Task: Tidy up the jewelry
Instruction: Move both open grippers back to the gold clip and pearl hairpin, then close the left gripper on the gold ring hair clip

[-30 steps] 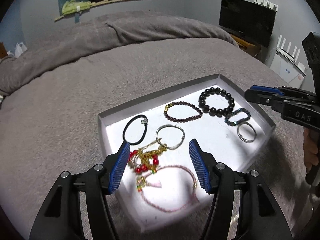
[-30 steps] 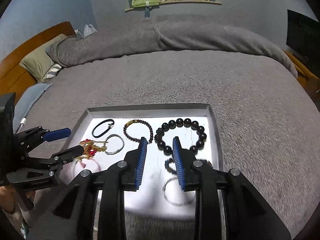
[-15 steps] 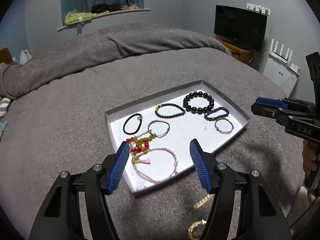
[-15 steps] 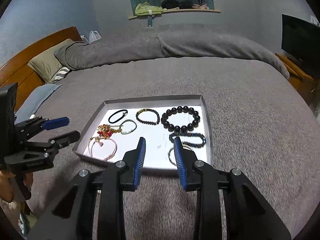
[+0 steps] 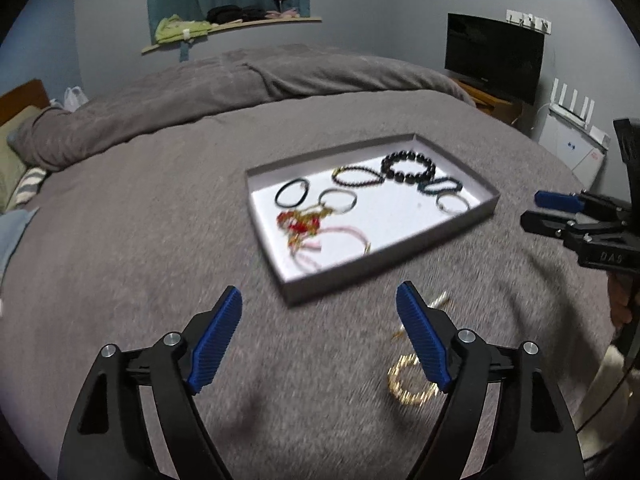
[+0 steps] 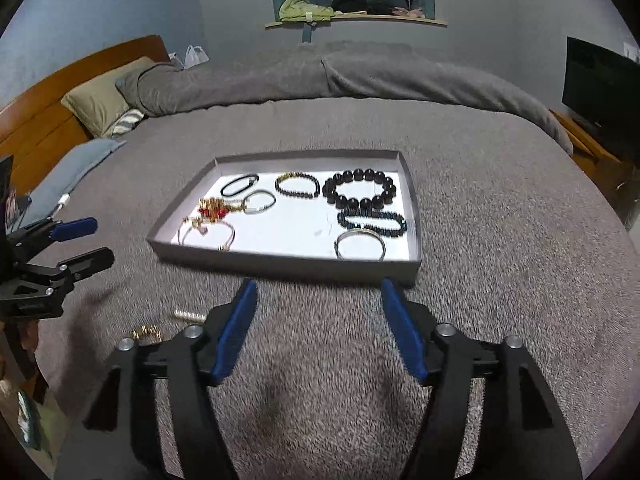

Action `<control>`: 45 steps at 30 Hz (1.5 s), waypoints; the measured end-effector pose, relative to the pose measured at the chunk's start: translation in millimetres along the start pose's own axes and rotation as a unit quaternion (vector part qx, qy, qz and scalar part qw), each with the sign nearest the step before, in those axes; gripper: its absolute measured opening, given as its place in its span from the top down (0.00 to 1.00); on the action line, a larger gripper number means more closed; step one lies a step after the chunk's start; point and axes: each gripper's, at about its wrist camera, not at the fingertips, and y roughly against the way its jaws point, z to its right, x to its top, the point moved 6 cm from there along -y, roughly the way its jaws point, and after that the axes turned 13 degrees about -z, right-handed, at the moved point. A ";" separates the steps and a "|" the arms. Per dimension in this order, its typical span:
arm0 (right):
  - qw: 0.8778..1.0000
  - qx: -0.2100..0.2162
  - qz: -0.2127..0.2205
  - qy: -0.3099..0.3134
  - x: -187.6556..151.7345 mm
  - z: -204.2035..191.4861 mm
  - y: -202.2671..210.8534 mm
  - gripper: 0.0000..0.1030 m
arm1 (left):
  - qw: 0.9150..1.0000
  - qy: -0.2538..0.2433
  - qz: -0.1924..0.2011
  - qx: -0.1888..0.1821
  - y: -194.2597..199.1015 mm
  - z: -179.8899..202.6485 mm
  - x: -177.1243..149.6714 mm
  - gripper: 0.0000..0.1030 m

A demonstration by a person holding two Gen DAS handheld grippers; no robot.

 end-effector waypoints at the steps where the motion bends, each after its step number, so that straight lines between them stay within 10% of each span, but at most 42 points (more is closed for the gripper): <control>1: 1.000 0.002 -0.003 0.002 -3.5 -0.7 -1.4 0.32 | 1.000 0.000 0.001 0.004 0.4 -0.2 -6.3 0.22; 29: 0.999 0.012 -0.032 0.012 -41.2 -16.6 -28.3 0.07 | 0.998 0.003 -0.022 -0.057 -41.0 60.5 -54.2 0.21; 36: 0.999 0.017 -0.033 0.017 -43.1 -24.7 -29.6 0.07 | 0.997 0.022 -0.027 -0.069 -45.7 63.7 -54.2 0.48; 45: 0.999 0.027 -0.032 0.018 -41.1 -38.0 -35.4 0.07 | 0.997 0.034 -0.011 -0.067 -32.4 50.4 -54.6 0.50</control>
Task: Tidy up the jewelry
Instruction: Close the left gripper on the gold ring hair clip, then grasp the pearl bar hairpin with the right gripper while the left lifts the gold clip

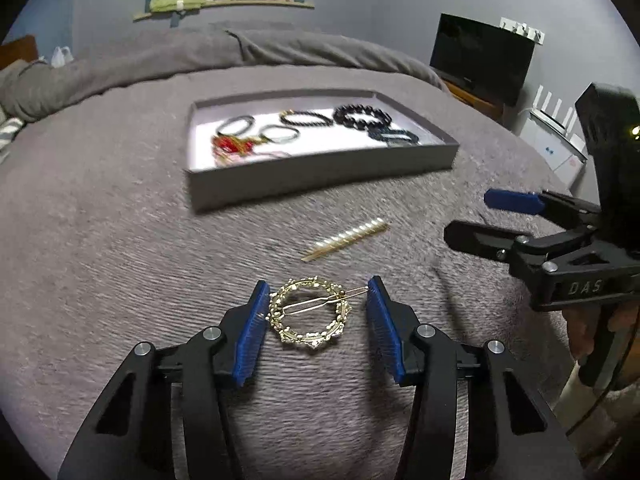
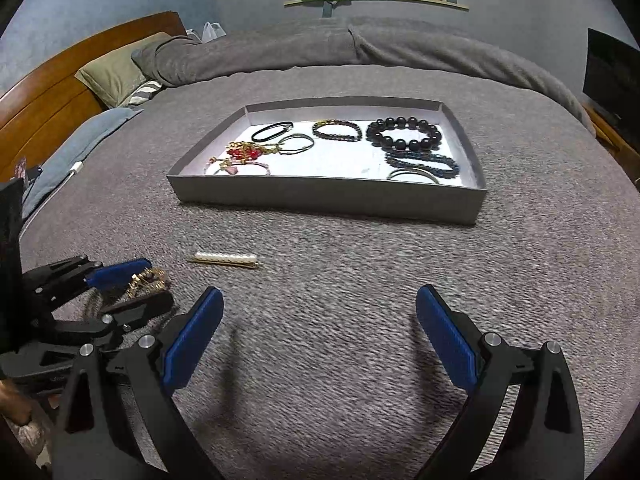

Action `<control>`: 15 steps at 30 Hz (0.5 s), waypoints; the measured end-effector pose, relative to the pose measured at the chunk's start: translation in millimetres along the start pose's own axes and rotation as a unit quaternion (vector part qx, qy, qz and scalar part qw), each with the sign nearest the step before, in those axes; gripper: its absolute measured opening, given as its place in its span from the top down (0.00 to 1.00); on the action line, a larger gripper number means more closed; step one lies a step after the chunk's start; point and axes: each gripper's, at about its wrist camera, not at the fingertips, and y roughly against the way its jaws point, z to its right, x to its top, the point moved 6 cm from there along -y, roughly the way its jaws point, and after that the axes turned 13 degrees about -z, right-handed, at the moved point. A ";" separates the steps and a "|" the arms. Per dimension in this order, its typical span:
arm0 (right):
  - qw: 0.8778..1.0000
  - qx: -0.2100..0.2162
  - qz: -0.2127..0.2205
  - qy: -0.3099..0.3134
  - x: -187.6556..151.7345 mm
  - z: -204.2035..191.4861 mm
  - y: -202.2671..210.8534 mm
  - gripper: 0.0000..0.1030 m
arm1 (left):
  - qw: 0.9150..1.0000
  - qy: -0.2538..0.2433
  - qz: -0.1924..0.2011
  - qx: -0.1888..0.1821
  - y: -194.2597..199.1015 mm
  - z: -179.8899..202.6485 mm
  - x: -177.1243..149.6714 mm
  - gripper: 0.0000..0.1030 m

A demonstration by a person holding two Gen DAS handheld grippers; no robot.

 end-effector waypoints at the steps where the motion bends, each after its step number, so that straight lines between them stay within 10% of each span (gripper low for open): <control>1: 1.000 0.002 0.001 -0.001 0.8 -1.7 -0.8 0.07 | 1.000 -0.001 0.005 0.011 4.6 -5.1 0.4 0.50; 15: 1.000 0.010 0.003 0.005 11.3 -64.8 -37.5 0.13 | 0.998 0.042 0.010 0.036 23.7 -58.3 -7.9 0.50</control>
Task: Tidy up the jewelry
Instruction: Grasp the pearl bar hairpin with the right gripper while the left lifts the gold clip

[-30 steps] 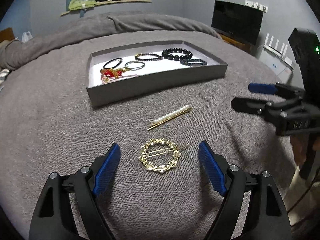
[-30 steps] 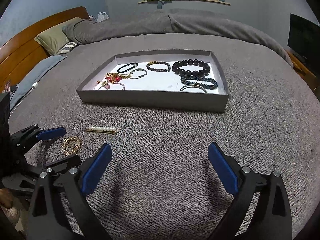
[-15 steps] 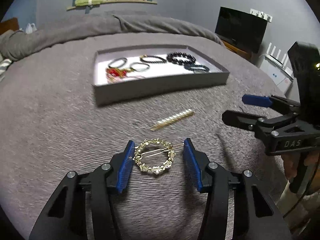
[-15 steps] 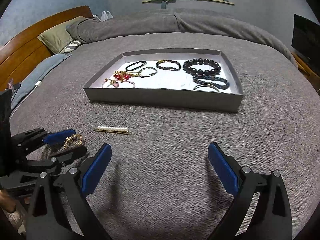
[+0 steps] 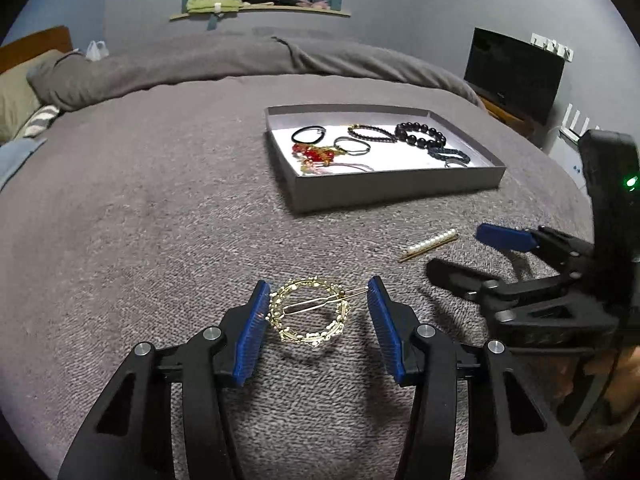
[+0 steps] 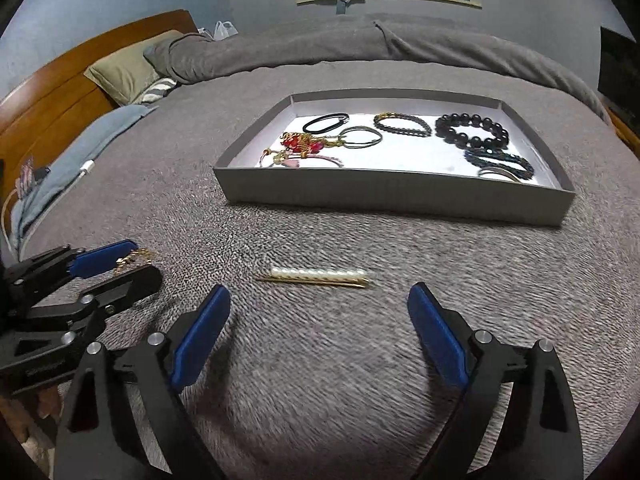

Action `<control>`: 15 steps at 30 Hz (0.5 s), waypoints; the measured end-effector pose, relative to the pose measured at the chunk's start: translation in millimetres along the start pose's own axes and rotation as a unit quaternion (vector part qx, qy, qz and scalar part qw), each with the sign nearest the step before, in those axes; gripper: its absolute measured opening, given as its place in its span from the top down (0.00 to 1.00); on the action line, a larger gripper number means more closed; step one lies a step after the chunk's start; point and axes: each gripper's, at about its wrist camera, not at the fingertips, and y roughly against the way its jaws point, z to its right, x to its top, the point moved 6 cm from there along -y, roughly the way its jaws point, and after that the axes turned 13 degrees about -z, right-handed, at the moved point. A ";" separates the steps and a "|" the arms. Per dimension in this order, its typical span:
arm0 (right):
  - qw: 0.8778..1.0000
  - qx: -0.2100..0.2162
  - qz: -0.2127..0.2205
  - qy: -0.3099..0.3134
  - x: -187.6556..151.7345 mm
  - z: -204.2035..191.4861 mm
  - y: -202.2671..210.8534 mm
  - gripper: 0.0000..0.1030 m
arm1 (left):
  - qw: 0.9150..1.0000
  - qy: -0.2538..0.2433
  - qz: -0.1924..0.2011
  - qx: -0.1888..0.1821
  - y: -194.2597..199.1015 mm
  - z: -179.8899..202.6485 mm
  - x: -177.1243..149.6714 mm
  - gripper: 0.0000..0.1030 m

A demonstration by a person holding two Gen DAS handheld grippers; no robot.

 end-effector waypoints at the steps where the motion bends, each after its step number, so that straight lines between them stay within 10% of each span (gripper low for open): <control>1: 1.000 -0.011 0.001 0.000 1.6 -2.2 -4.7 0.13 | 1.000 0.001 0.001 -0.001 0.5 -1.3 -0.4 0.50; 15: 0.999 -0.039 0.001 -0.010 7.0 -0.3 -12.4 0.33 | 1.000 0.002 0.002 -0.006 -1.3 -6.8 -4.0 0.50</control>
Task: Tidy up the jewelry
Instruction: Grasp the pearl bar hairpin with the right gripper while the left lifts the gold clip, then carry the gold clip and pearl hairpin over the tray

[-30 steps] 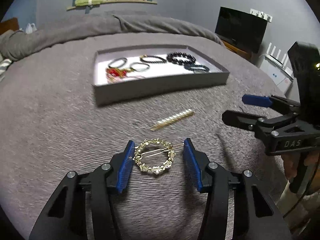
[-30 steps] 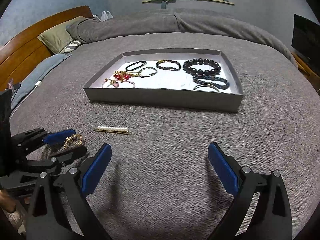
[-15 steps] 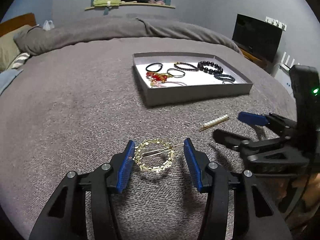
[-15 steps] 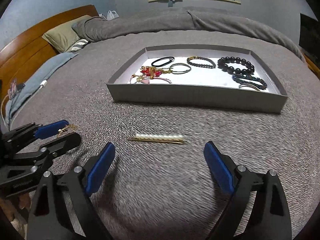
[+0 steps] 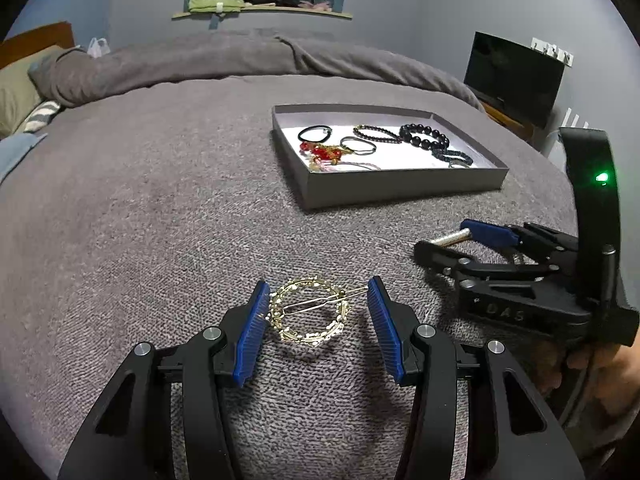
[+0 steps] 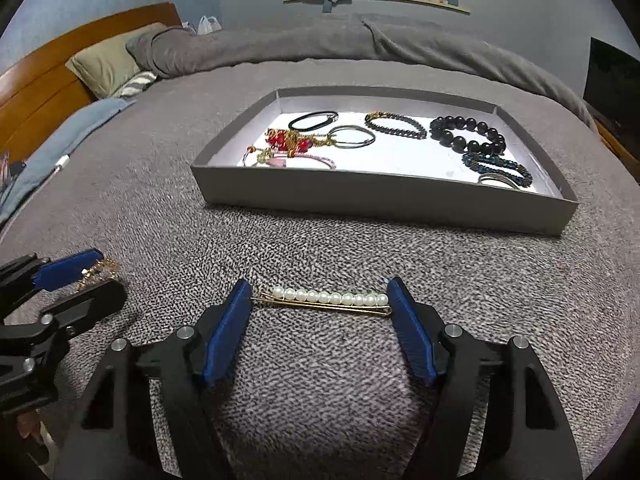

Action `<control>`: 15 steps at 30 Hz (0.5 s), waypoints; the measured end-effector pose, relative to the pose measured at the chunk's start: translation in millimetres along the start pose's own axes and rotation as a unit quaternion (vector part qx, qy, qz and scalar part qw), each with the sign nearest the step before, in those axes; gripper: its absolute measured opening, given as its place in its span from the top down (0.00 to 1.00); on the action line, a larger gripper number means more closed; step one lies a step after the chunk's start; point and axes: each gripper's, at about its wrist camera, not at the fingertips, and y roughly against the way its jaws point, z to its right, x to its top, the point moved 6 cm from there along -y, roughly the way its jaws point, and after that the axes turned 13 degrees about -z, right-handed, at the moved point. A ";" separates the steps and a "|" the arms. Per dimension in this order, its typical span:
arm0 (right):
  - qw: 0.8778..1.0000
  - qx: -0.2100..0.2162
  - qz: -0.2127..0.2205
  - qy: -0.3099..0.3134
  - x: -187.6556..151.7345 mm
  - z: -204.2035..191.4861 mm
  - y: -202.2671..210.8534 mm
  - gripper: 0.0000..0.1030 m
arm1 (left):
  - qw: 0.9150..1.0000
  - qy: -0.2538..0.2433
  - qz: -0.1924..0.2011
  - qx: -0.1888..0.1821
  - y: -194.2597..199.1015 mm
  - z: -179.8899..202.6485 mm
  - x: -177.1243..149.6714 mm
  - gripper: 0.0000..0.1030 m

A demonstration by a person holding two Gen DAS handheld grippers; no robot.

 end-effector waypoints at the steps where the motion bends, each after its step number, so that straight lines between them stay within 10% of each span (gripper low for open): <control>1: 1.000 0.003 0.001 -0.001 -0.3 1.2 2.4 0.33 | 1.000 0.000 0.000 -0.001 0.0 0.4 0.2 0.50; 15: 0.998 -0.008 0.065 0.016 41.3 40.3 45.5 0.33 | 0.999 -0.039 0.011 -0.013 9.4 9.9 57.4 0.50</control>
